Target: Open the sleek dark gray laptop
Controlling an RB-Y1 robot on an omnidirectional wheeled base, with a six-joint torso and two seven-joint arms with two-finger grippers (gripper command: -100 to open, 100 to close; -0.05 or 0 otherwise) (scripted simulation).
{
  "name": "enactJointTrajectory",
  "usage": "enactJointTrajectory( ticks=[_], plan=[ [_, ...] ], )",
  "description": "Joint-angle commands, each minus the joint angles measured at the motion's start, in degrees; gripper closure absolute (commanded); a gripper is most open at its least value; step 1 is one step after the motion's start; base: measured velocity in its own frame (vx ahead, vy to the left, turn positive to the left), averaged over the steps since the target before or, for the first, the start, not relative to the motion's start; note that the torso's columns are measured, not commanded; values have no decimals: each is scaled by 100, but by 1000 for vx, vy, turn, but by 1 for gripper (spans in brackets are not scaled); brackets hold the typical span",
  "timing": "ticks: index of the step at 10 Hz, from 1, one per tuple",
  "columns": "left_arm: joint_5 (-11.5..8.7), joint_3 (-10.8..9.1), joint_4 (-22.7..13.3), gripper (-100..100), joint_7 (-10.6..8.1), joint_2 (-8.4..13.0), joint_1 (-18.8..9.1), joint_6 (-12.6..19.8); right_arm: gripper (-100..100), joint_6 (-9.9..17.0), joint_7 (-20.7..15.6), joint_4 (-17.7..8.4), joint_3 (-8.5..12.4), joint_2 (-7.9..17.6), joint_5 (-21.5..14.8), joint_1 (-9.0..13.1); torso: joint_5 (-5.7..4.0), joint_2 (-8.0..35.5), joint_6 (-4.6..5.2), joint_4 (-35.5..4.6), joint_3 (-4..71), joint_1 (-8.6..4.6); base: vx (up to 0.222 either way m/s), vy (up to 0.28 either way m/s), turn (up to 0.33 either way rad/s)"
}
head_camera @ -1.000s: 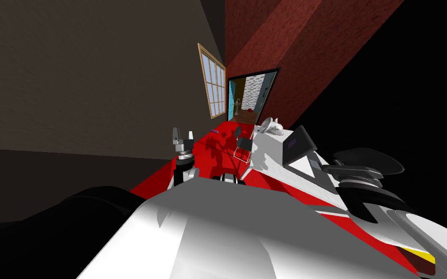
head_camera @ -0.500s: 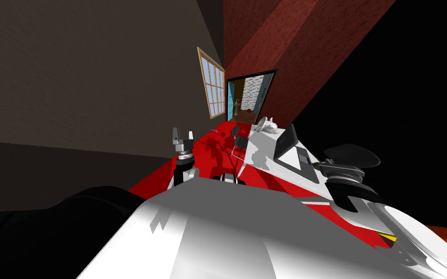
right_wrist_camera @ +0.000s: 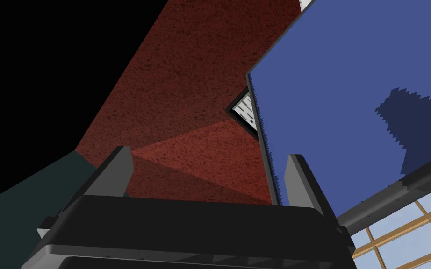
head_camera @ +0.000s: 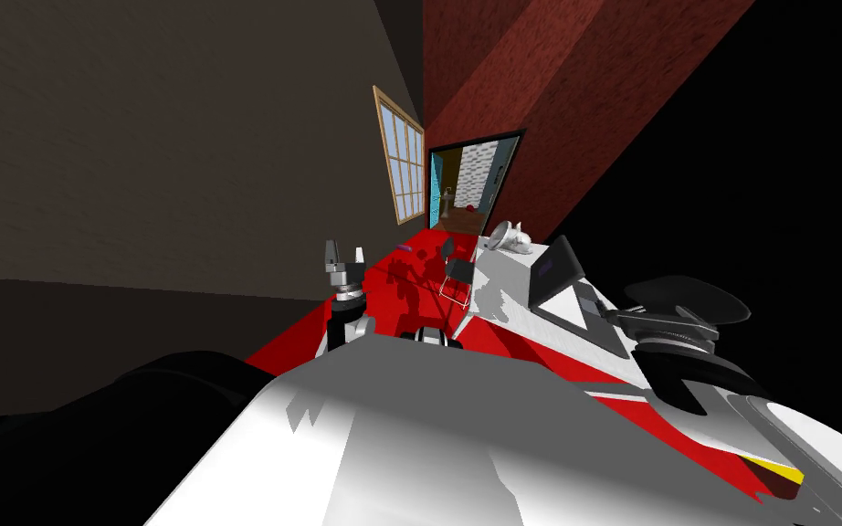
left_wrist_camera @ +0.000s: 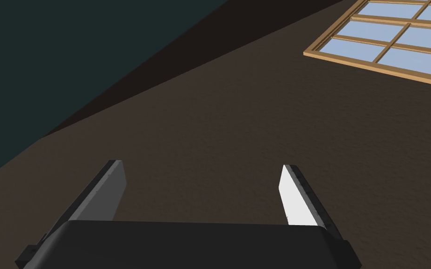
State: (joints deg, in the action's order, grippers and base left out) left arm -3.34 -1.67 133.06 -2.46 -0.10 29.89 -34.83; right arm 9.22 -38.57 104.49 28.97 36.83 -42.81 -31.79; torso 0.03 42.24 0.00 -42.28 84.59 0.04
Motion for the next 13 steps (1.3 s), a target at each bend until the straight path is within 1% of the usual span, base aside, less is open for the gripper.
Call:
enactJointTrajectory(
  ticks=[1, 7, 8, 9, 10, 11, 13],
  plan=[
    [0, -1, 0, 0, 0, 1, 0, 0, -100, 159, -16, 90, 69, 245, 140, -242, -9, -1, -1, 0, 0, -24, 136, 149, 2],
    [0, 0, 0, 0, 0, 0, 0, 0, -100, 425, -52, 229, 292, 767, 426, -797, 9, 0, -11, -2, 3, 19, 122, 161, -9],
    [0, 0, 0, 0, 0, 0, 0, 0, -100, 375, -42, 188, 291, 715, 400, -756, 7, 1, -10, -2, 2, 12, 53, 71, -8],
    [0, -1, 0, 0, 0, 1, -1, 0, -100, 386, -42, 186, 295, 724, 407, -766, -4, 20, -6, -6, -10, -21, 12, 16, 1],
    [0, -1, -1, 0, 0, 2, -1, 0, 100, 385, -42, 187, 294, 723, 406, -764, -12, 28, -1, -9, -17, -36, 7, 8, 2],
    [0, -2, -1, 0, 0, 2, -2, 1, 100, 278, 89, 65, 286, 571, 497, -553, -11, 22, 1, -7, -14, -27, -55, -45, -11],
    [0, -2, -1, 0, 0, 3, -3, 1, 100, 171, 220, -57, 277, 419, 587, -343, -10, 26, 1, -7, -16, -29, -98, -99, -5]
  ],
)
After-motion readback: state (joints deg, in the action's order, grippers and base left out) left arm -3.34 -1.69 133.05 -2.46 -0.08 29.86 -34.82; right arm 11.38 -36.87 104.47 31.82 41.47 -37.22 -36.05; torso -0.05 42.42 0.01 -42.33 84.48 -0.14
